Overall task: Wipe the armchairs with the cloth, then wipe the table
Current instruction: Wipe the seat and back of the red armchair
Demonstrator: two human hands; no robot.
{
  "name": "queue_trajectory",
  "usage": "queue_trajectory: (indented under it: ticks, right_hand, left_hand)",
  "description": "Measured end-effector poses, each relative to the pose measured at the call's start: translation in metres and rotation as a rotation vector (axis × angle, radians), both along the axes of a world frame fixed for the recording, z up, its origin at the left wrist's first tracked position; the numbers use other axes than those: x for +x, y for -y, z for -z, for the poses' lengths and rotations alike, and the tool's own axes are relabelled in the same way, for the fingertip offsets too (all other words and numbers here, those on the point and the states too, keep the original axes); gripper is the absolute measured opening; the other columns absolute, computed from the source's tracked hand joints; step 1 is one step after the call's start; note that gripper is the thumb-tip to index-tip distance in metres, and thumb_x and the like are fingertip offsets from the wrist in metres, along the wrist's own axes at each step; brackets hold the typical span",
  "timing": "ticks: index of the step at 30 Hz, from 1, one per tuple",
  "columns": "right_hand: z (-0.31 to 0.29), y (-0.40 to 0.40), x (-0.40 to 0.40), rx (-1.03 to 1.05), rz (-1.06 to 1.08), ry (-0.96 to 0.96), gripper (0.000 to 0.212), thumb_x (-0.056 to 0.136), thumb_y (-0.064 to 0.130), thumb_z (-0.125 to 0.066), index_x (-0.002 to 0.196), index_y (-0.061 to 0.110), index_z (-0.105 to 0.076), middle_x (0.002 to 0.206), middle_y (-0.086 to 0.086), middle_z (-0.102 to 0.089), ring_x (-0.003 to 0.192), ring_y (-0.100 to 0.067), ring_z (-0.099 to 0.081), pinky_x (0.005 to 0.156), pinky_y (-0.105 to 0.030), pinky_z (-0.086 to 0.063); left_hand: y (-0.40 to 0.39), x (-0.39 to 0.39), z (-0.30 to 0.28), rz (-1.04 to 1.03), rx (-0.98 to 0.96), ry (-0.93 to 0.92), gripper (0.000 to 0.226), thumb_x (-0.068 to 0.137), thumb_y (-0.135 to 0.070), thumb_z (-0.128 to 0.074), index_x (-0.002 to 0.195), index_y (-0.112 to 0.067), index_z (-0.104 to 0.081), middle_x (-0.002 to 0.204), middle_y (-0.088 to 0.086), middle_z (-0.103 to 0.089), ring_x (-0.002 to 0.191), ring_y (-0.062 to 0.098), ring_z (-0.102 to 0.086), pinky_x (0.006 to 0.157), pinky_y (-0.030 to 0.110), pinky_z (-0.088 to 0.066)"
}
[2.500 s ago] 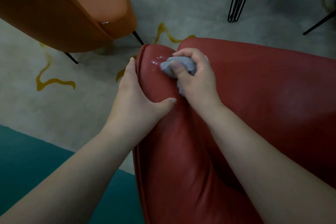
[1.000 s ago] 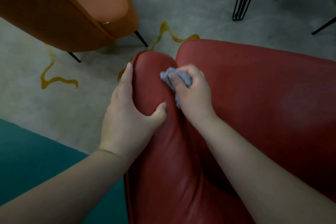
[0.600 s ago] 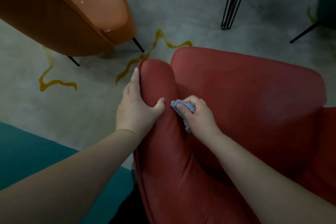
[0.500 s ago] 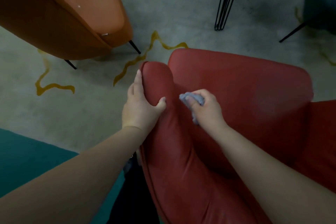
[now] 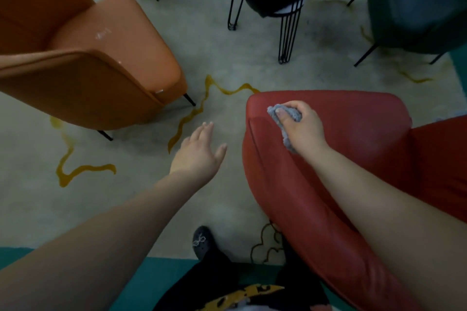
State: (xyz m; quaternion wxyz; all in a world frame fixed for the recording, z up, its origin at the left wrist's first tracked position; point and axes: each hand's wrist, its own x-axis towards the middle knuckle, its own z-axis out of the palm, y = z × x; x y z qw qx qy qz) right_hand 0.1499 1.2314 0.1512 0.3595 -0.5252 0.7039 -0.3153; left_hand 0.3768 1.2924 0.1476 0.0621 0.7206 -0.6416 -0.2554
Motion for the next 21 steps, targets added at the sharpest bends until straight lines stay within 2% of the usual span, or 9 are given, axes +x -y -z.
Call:
queue_trajectory:
  ticks: [3,4,7,10,14,15,18,19,21]
  right_hand:
    - [-0.011,0.003,0.033,-0.019,0.034,0.003,0.025,0.086,0.034,-0.064,0.106,0.020,-0.065,0.114,-0.007,-0.063,0.102,-0.014,-0.059,0.091,-0.027,-0.046]
    - [-0.014,0.005,0.043,-0.026,0.042,-0.004,0.025,0.086,0.033,-0.064,0.107,0.020,-0.065,0.115,-0.008,-0.062,0.102,-0.015,-0.059,0.091,-0.025,-0.045]
    - [-0.019,0.014,0.071,-0.049,0.062,-0.018,0.026,0.088,0.031,-0.062,0.111,0.020,-0.062,0.119,-0.010,-0.056,0.094,-0.010,-0.053,0.076,-0.008,-0.037]
    - [-0.025,0.030,0.092,-0.060,0.026,-0.070,0.031,0.091,0.031,-0.058,0.121,0.022,-0.057,0.121,-0.011,-0.050,0.097,-0.008,-0.047,0.085,-0.016,-0.034]
    - [-0.029,0.074,0.111,-0.052,-0.026,-0.076,0.023,0.093,0.030,-0.056,0.113,0.021,-0.062,0.117,-0.010,-0.052,0.102,-0.022,-0.058,0.094,-0.034,-0.047]
    - [-0.028,0.087,0.115,-0.054,-0.043,-0.069,0.021,0.093,0.028,-0.055,0.110,0.019,-0.063,0.115,-0.010,-0.054,0.099,-0.023,-0.060,0.092,-0.035,-0.049]
    - [-0.023,0.134,0.129,-0.064,-0.122,-0.110,0.017,0.094,0.024,-0.053,0.104,0.018,-0.066,0.107,-0.014,-0.059,0.091,-0.017,-0.057,0.080,-0.022,-0.041]
    - [-0.024,0.151,0.134,-0.061,-0.160,-0.128,0.018,0.094,0.023,-0.052,0.103,0.017,-0.067,0.105,-0.015,-0.060,0.089,-0.017,-0.056,0.078,-0.022,-0.040]
    - [-0.025,0.184,0.144,-0.028,-0.215,-0.129,0.020,0.095,0.023,-0.051,0.101,0.016,-0.068,0.101,-0.017,-0.062,0.086,-0.021,-0.059,0.081,-0.031,-0.048]
  left_hand:
    - [0.007,0.050,-0.017,0.119,-0.012,0.167,0.066,0.094,-0.053,-0.040,0.150,-0.023,-0.022,0.158,-0.002,-0.021,0.142,0.025,-0.023,0.114,0.040,-0.025]
    - [0.008,0.064,-0.021,0.147,-0.017,0.211,0.065,0.094,-0.054,-0.038,0.150,-0.024,-0.022,0.158,-0.003,-0.020,0.143,0.024,-0.021,0.114,0.041,-0.023]
    - [0.018,0.099,-0.029,0.184,-0.033,0.285,0.065,0.095,-0.056,-0.035,0.150,-0.025,-0.022,0.159,-0.004,-0.019,0.145,0.021,-0.016,0.116,0.041,-0.017]
    - [0.033,0.124,-0.031,0.212,-0.035,0.323,0.064,0.095,-0.056,-0.034,0.150,-0.026,-0.022,0.158,-0.004,-0.019,0.145,0.021,-0.014,0.116,0.041,-0.014]
    - [0.066,0.147,-0.031,0.179,-0.008,0.332,0.065,0.094,-0.056,-0.035,0.150,-0.025,-0.023,0.157,-0.005,-0.024,0.145,0.020,-0.015,0.116,0.042,-0.013]
    - [0.077,0.153,-0.031,0.178,-0.003,0.345,0.064,0.094,-0.057,-0.035,0.149,-0.025,-0.024,0.156,-0.004,-0.025,0.145,0.020,-0.014,0.117,0.042,-0.012]
    - [0.115,0.168,-0.034,0.167,0.027,0.370,0.064,0.095,-0.056,-0.034,0.149,-0.025,-0.024,0.156,-0.004,-0.028,0.146,0.020,-0.014,0.117,0.042,-0.010]
    - [0.127,0.173,-0.035,0.152,0.030,0.372,0.063,0.095,-0.055,-0.034,0.149,-0.025,-0.024,0.155,-0.004,-0.028,0.146,0.020,-0.014,0.117,0.042,-0.010]
    - [0.150,0.182,-0.038,0.144,0.042,0.387,0.063,0.095,-0.055,-0.034,0.150,-0.025,-0.024,0.155,-0.004,-0.028,0.146,0.020,-0.013,0.117,0.041,-0.009]
